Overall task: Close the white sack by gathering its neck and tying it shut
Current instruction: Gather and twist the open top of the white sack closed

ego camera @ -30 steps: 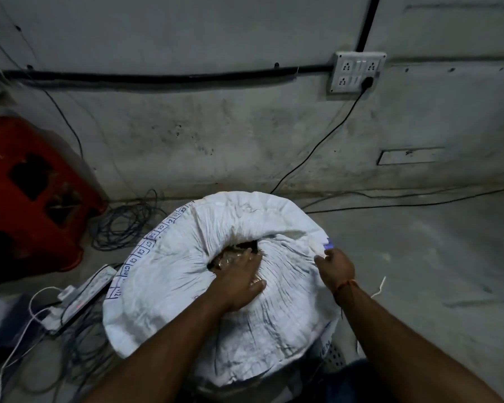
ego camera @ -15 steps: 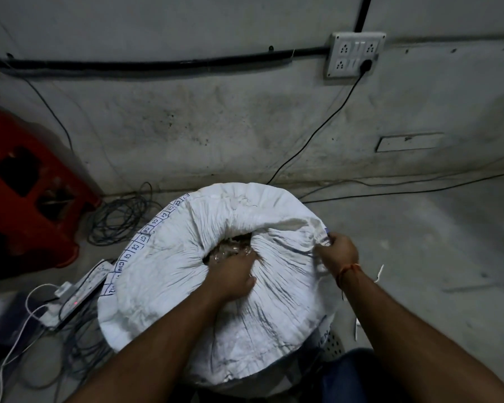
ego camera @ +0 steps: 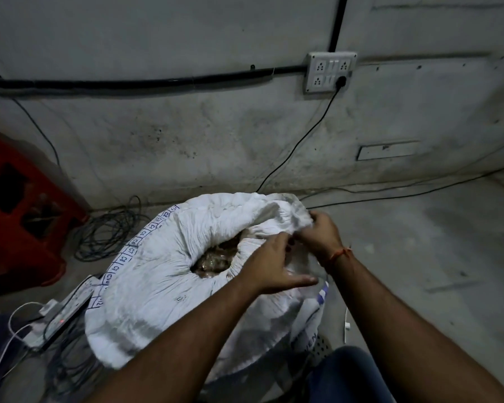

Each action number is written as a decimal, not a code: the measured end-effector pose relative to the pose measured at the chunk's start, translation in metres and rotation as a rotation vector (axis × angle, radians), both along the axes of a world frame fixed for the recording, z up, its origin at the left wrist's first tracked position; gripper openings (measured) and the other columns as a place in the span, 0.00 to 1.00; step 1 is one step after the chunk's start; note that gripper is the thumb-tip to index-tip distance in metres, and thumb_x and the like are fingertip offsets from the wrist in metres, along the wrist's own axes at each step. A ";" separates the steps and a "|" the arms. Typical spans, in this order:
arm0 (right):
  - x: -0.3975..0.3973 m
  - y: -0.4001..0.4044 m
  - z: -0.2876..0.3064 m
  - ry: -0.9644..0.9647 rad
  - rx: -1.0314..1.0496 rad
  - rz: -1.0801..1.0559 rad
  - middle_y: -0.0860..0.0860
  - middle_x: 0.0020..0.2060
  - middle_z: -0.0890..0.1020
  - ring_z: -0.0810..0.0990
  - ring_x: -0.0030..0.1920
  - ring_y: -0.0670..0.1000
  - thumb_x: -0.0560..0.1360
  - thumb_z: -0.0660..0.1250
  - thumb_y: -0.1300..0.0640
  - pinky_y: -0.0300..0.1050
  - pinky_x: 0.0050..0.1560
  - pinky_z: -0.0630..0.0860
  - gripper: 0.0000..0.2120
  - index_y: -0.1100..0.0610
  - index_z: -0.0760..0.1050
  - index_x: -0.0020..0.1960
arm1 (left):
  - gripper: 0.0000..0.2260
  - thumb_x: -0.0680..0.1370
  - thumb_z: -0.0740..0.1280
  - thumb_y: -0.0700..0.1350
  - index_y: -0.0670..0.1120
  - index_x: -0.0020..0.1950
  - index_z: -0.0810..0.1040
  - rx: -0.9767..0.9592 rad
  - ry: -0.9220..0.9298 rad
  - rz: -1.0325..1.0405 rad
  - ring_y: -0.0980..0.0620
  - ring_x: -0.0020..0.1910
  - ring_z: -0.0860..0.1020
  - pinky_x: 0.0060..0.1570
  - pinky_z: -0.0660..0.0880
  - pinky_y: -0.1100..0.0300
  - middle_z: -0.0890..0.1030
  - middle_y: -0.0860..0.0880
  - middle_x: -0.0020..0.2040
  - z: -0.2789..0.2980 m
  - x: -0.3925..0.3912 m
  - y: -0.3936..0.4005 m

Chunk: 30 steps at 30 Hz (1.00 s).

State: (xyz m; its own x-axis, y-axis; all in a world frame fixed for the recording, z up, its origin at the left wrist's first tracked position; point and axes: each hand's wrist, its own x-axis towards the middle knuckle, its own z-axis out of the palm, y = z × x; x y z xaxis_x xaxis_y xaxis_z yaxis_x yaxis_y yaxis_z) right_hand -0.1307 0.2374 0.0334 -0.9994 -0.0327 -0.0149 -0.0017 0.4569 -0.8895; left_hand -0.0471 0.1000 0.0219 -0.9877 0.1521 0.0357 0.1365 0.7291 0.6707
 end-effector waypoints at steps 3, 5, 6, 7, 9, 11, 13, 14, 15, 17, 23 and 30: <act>0.012 -0.007 0.006 -0.070 -0.243 0.095 0.59 0.46 0.86 0.84 0.46 0.58 0.65 0.74 0.70 0.51 0.46 0.83 0.19 0.61 0.80 0.54 | 0.41 0.62 0.77 0.66 0.49 0.67 0.67 0.032 -0.006 0.131 0.50 0.59 0.76 0.56 0.79 0.50 0.75 0.49 0.63 -0.005 0.003 0.010; 0.021 -0.011 0.007 -0.117 -0.396 0.188 0.60 0.43 0.84 0.82 0.41 0.55 0.65 0.71 0.73 0.45 0.40 0.81 0.16 0.63 0.81 0.51 | 0.38 0.66 0.77 0.57 0.46 0.69 0.64 -0.003 0.004 0.179 0.45 0.59 0.78 0.54 0.79 0.49 0.76 0.45 0.62 -0.007 0.004 0.011; 0.025 -0.012 0.008 -0.149 -0.454 0.209 0.61 0.42 0.83 0.81 0.39 0.54 0.67 0.69 0.75 0.44 0.39 0.80 0.13 0.64 0.81 0.49 | 0.35 0.68 0.74 0.52 0.45 0.69 0.64 -0.038 0.007 0.191 0.42 0.57 0.79 0.51 0.79 0.49 0.77 0.43 0.61 -0.007 0.004 0.011; 0.028 -0.013 0.008 -0.177 -0.496 0.210 0.61 0.40 0.82 0.80 0.36 0.54 0.70 0.65 0.77 0.43 0.37 0.79 0.13 0.63 0.81 0.46 | 0.31 0.69 0.72 0.48 0.45 0.69 0.64 -0.074 0.014 0.204 0.40 0.56 0.80 0.48 0.78 0.50 0.79 0.42 0.59 -0.006 0.004 0.009; 0.030 -0.013 0.006 -0.199 -0.527 0.174 0.59 0.34 0.80 0.78 0.28 0.50 0.71 0.59 0.78 0.38 0.29 0.75 0.17 0.62 0.82 0.41 | 0.22 0.71 0.67 0.42 0.46 0.64 0.69 -0.127 0.052 0.234 0.38 0.52 0.81 0.44 0.75 0.53 0.82 0.43 0.54 -0.003 0.003 0.002; 0.030 -0.010 0.004 -0.186 -0.487 0.109 0.55 0.27 0.74 0.69 0.21 0.47 0.74 0.60 0.74 0.33 0.22 0.64 0.15 0.61 0.80 0.37 | 0.16 0.72 0.65 0.41 0.49 0.59 0.74 -0.128 0.115 0.261 0.39 0.51 0.82 0.44 0.76 0.54 0.84 0.44 0.51 0.005 0.002 -0.010; 0.029 -0.006 0.004 -0.170 -0.443 0.052 0.50 0.22 0.67 0.61 0.22 0.46 0.78 0.63 0.68 0.32 0.22 0.58 0.17 0.59 0.78 0.32 | 0.20 0.74 0.66 0.41 0.52 0.65 0.74 -0.101 0.179 0.268 0.40 0.51 0.83 0.46 0.78 0.54 0.86 0.44 0.51 0.016 0.000 -0.025; 0.029 -0.005 0.006 -0.156 -0.406 0.045 0.48 0.21 0.66 0.60 0.23 0.47 0.77 0.64 0.67 0.32 0.23 0.58 0.18 0.58 0.77 0.29 | 0.26 0.75 0.68 0.42 0.53 0.73 0.69 -0.113 0.196 0.238 0.40 0.52 0.83 0.49 0.79 0.54 0.86 0.44 0.52 0.023 -0.002 -0.034; 0.029 -0.004 0.010 -0.131 -0.355 0.051 0.47 0.20 0.67 0.61 0.23 0.48 0.75 0.64 0.65 0.33 0.23 0.59 0.17 0.58 0.78 0.28 | 0.33 0.75 0.70 0.43 0.53 0.79 0.62 -0.141 0.196 0.169 0.41 0.52 0.83 0.51 0.78 0.53 0.86 0.44 0.53 0.031 -0.004 -0.042; 0.029 -0.004 0.026 -0.054 -0.240 0.109 0.49 0.22 0.72 0.65 0.23 0.49 0.69 0.64 0.62 0.37 0.23 0.63 0.11 0.58 0.83 0.32 | 0.43 0.76 0.73 0.45 0.53 0.84 0.48 -0.212 0.175 -0.015 0.44 0.50 0.82 0.51 0.77 0.55 0.85 0.46 0.53 0.050 -0.009 -0.055; 0.020 -0.011 0.082 0.205 -0.168 0.259 0.53 0.24 0.70 0.66 0.25 0.49 0.69 0.66 0.63 0.43 0.29 0.63 0.12 0.60 0.74 0.27 | 0.33 0.75 0.75 0.43 0.51 0.79 0.67 -0.334 0.232 -0.241 0.50 0.47 0.78 0.48 0.72 0.62 0.82 0.48 0.50 0.116 -0.029 -0.081; 0.022 -0.024 0.083 0.011 -0.800 0.364 0.55 0.42 0.81 0.76 0.40 0.48 0.63 0.58 0.69 0.38 0.37 0.72 0.22 0.63 0.79 0.54 | 0.08 0.82 0.67 0.44 0.40 0.51 0.81 -0.337 0.441 -0.071 0.41 0.48 0.83 0.41 0.65 0.58 0.86 0.39 0.48 0.153 -0.029 -0.100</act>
